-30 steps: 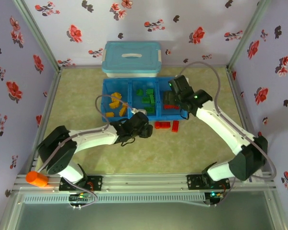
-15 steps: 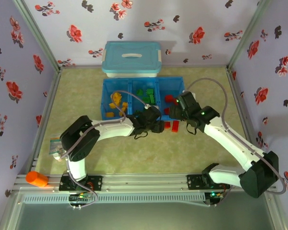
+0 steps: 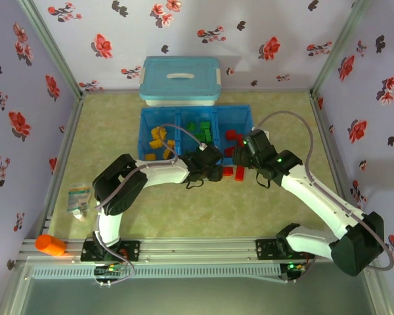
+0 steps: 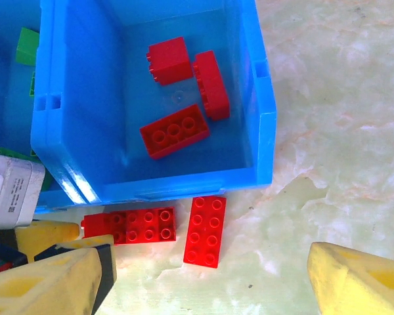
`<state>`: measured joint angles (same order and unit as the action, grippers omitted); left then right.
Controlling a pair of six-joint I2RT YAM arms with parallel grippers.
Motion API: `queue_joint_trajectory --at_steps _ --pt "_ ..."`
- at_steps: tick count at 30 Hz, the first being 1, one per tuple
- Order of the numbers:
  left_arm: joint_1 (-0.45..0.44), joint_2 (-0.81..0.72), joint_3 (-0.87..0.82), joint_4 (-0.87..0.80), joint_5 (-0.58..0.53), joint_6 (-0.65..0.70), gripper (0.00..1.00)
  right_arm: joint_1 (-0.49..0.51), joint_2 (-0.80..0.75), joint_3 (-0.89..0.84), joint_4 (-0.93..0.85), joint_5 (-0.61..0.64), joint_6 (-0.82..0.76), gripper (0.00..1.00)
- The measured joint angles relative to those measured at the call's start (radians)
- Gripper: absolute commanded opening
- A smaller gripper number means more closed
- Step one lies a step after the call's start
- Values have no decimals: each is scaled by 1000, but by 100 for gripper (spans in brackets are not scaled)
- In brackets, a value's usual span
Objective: Sort the legos into containers by color
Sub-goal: Pick up the lego from the center of the table.
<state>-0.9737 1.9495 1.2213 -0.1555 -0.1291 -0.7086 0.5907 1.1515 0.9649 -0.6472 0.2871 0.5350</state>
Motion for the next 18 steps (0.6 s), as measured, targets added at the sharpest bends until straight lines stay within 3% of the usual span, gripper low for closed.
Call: queue_joint_trajectory --at_steps 7,18 --pt "3 0 1 -2 -1 -5 29 -2 -9 -5 2 0 2 81" --pt "-36 -102 -69 -24 -68 -19 24 -2 -9 -8 19 2 16 81"
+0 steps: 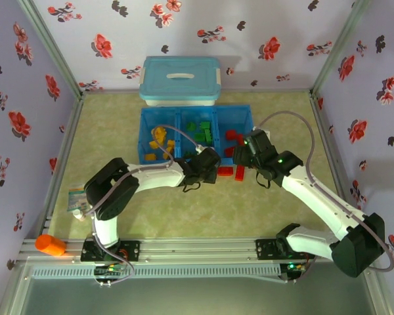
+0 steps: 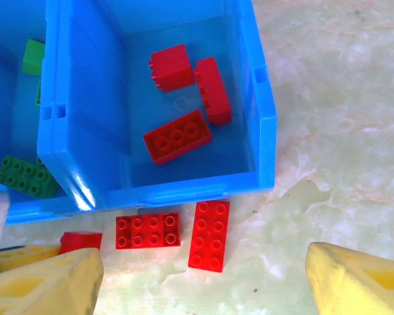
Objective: Sort the legos into containers by color
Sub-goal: Pick up the lego from the center of the table, then place the lego in the container.
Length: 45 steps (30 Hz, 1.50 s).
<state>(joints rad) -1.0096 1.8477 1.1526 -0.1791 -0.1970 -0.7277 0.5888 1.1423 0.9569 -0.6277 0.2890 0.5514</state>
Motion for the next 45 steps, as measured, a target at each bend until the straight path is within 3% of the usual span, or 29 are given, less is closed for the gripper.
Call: queue_joint_trajectory --at_steps 14,27,45 --pt "-27 -119 7 -23 -62 27 24 -43 -31 -97 9 26 37 88" --pt "-29 -118 184 -51 -73 120 24 -68 -84 -238 60 17 98 91" --pt "14 52 481 -132 -53 220 25 -68 -154 -312 90 10 115 95"
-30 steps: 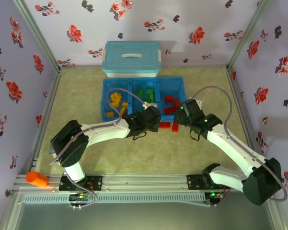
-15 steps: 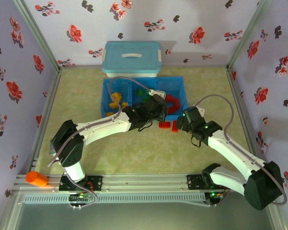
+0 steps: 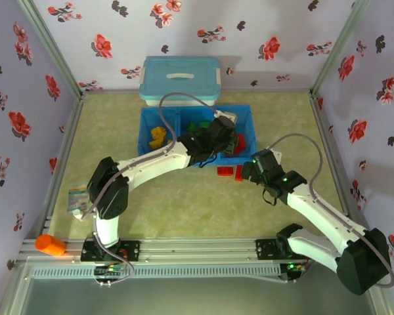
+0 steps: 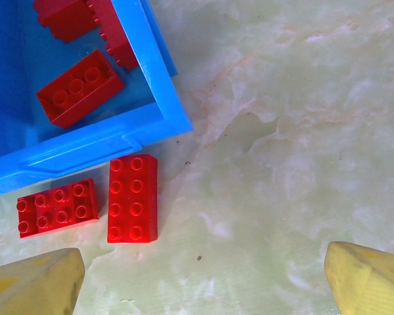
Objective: Sort the legos into containers by color
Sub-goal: Place the lego in the container, then pick up the lego from the middle-right of the table.
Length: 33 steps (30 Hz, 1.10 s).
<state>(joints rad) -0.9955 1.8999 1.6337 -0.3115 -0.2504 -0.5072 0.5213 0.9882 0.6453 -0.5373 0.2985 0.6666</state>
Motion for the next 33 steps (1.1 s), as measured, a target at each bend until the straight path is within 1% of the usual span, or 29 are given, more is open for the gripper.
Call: queue_joint_trajectory --at_steps 3,4,5,6,7,8,13,19,24,30,33 --pt "16 34 37 -18 9 10 25 0 -18 -11 0 0 0 95" --pt "21 46 48 -21 14 14 28 0 -23 -13 0 0 0 96" --pt "25 60 63 -26 18 18 41 0 -28 -15 0 0 0 96" --pt "27 70 74 -31 20 25 64 -1 -34 -16 0 0 0 96" --pt "30 79 84 -39 25 29 76 -1 -38 -18 0 0 0 97" --pt "32 88 95 -50 27 30 78 -2 -42 -18 0 0 0 97" --pt "32 105 126 -76 34 40 78 -5 -45 -18 0 0 0 97" --pt "32 89 97 -63 34 44 75 -5 -44 -18 2 -5 0 97" --pt "32 20 -1 -43 32 43 72 -5 -5 -18 20 -44 -2 94" --pt "29 -88 -163 17 14 32 65 -5 104 -16 57 -114 -6 86" --pt "27 -140 -259 43 10 13 64 -5 158 -5 69 -138 -13 80"
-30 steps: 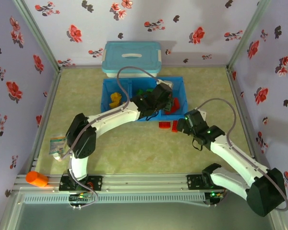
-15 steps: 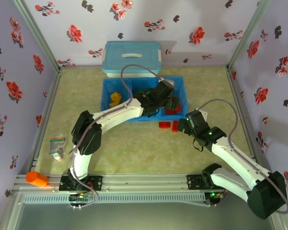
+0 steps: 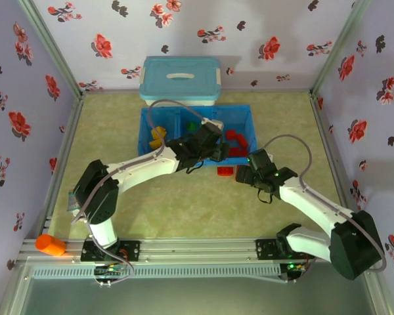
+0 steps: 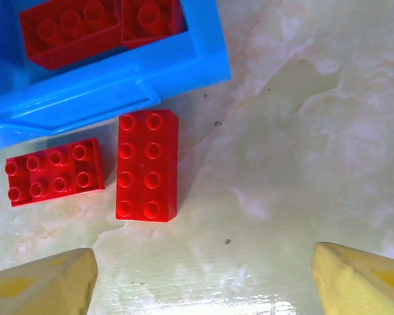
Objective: Sort the legos into containers by color
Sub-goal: Pick up the lego from the middle-right of the table.
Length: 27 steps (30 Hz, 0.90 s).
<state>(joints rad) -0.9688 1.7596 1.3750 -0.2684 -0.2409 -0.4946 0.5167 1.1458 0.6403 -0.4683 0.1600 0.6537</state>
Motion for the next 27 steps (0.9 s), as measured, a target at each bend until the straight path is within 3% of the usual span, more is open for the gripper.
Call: queue_joint_trajectory --at_steps 12,21,27 --pt "-37 -126 -269 70 -37 -75 63 0 203 100 59 -37 -26 67" --pt "-69 -154 -372 89 -58 -132 62 0 350 143 97 -58 -26 62" --pt "-74 -161 -392 100 -68 -146 61 0 421 146 106 -66 -29 36"
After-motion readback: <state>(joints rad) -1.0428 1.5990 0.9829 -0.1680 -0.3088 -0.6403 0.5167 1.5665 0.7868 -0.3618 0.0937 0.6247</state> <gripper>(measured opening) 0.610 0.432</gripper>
